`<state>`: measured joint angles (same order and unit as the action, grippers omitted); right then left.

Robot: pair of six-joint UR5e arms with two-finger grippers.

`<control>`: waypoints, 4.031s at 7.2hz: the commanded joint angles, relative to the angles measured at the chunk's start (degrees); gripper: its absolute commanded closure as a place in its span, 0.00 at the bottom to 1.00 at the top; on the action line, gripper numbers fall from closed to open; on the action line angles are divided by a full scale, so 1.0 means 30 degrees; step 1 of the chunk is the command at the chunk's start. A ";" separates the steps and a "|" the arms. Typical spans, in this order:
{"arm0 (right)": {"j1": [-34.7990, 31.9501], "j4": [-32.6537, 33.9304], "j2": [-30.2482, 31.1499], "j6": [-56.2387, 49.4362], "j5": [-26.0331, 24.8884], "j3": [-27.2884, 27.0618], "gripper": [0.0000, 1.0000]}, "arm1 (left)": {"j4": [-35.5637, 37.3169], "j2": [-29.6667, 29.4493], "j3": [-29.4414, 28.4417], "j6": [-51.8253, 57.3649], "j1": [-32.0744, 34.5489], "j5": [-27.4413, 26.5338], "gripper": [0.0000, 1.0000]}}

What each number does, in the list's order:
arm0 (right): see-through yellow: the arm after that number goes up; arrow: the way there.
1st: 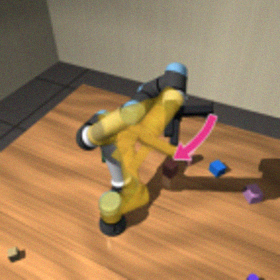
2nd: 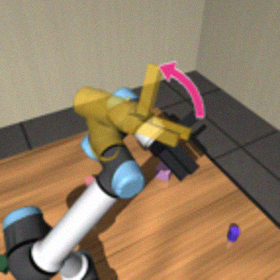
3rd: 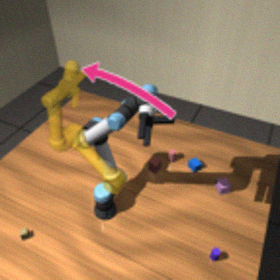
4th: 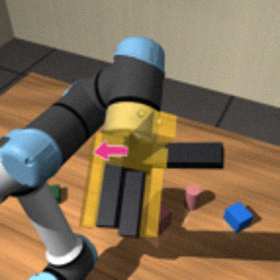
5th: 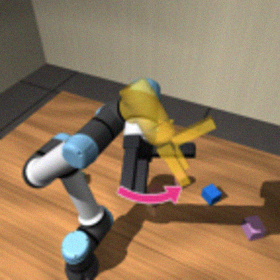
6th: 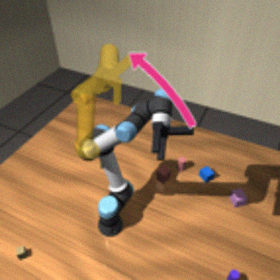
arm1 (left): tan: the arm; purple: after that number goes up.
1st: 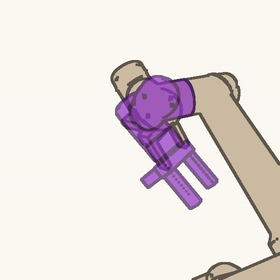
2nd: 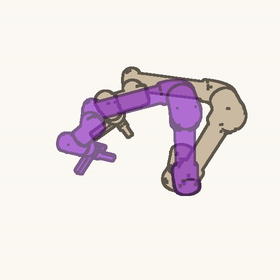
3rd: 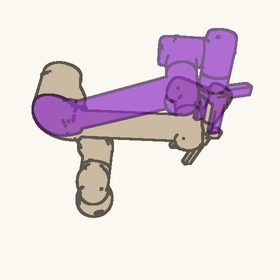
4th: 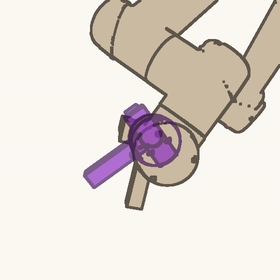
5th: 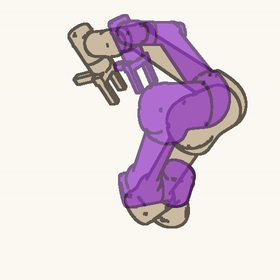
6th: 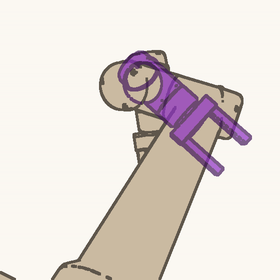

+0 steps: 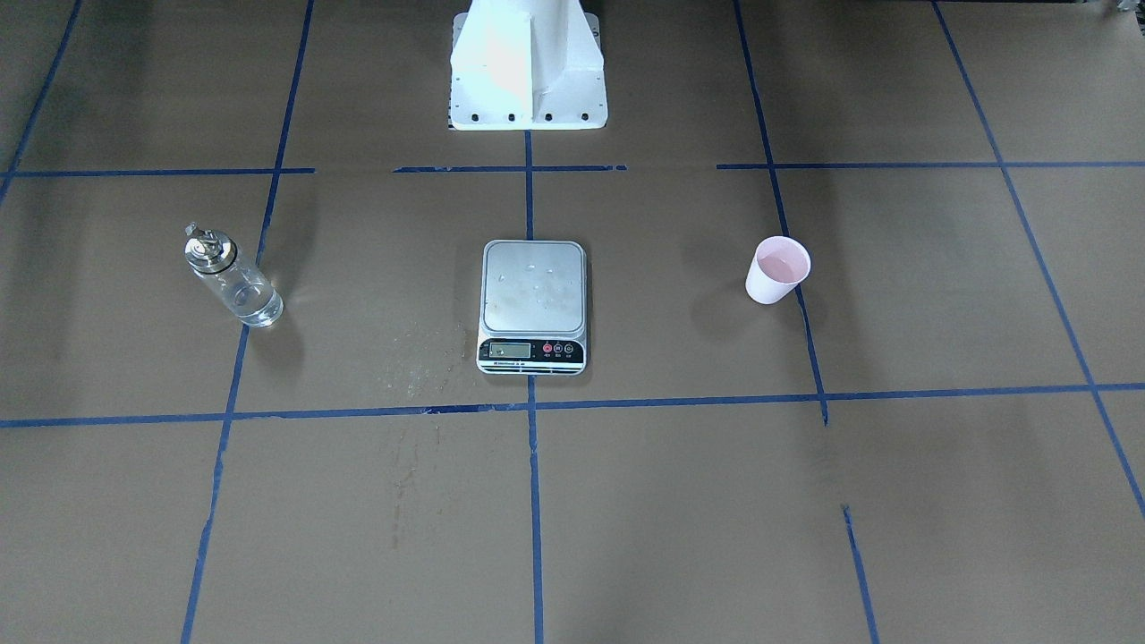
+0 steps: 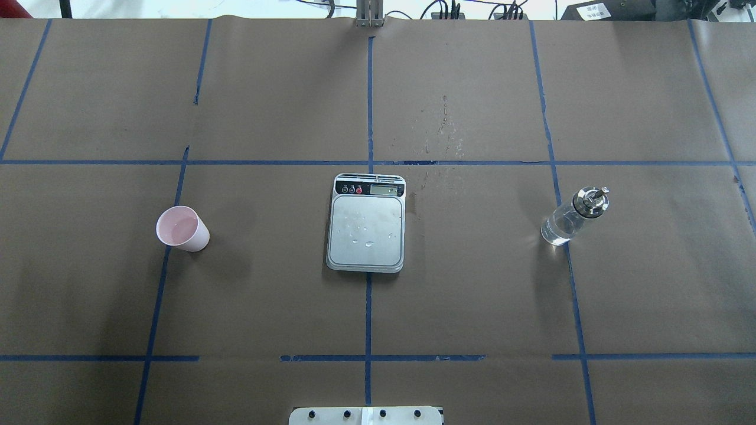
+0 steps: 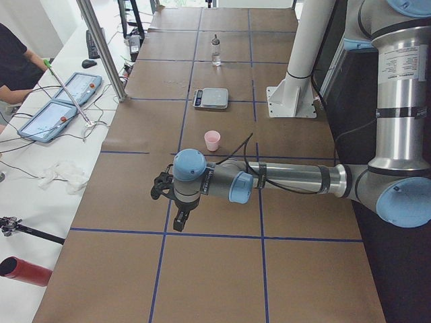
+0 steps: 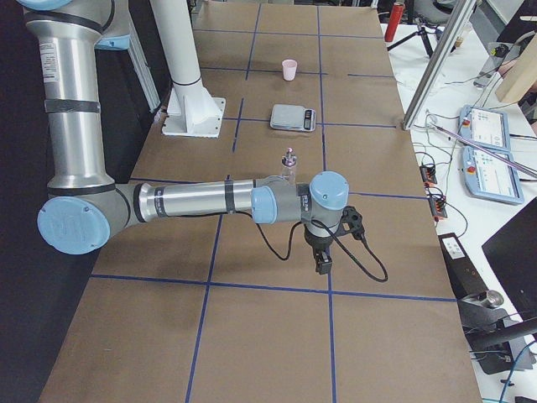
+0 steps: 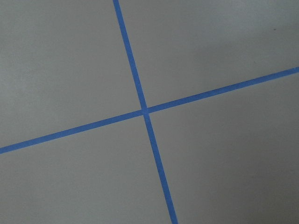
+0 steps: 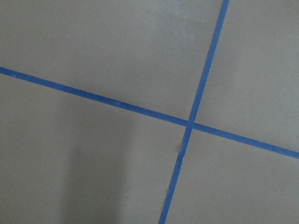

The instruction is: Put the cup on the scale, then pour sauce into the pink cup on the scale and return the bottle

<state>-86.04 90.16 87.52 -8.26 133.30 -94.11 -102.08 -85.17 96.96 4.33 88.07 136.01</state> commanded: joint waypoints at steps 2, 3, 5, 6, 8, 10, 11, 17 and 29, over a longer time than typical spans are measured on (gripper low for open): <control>-0.0001 -0.0054 0.0063 0.0000 0.0011 0.0110 0.00 | 0.0130 0.0350 0.0785 0.0636 0.0087 0.0542 0.00; -0.0001 -0.0199 0.0209 -0.0029 0.0040 0.0110 0.00 | 0.0101 0.0323 0.0786 0.0638 0.0087 0.0339 0.00; -0.0001 -0.0288 0.0471 -0.0029 0.0011 -0.0035 0.00 | 0.0071 0.0293 0.0729 0.0404 0.0058 0.0455 0.00; -0.0001 -0.0289 0.0474 -0.0029 0.0011 -0.0007 0.00 | -0.0015 0.0322 0.0872 0.0432 0.0058 0.0570 0.00; 0.0058 -0.0289 0.0445 0.0000 0.0040 -0.0007 0.00 | -0.0221 0.0322 0.0932 0.0491 0.0000 0.0600 0.00; 0.0058 -0.0289 0.0416 0.0029 0.0069 -0.0035 0.00 | -0.1441 0.0293 0.1484 0.0172 -0.0058 0.0804 0.00; 0.0058 -0.0289 0.0416 0.0029 0.0272 -0.0065 0.00 | -0.1626 0.0032 0.1924 -0.2963 -0.0842 0.1821 0.00; 0.0058 -0.1450 0.0473 0.0029 0.0568 0.0138 0.00 | -0.1451 -0.3131 0.4127 -1.6161 -1.0855 -0.1550 0.00; 0.0468 -0.1988 0.0416 0.0059 0.0626 0.0374 0.00 | -0.1510 -0.4658 0.2104 -1.6413 -1.3563 -0.3061 0.01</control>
<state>-84.61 84.20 88.77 -8.09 135.17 -92.98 -106.52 -99.03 103.43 -44.87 47.77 126.82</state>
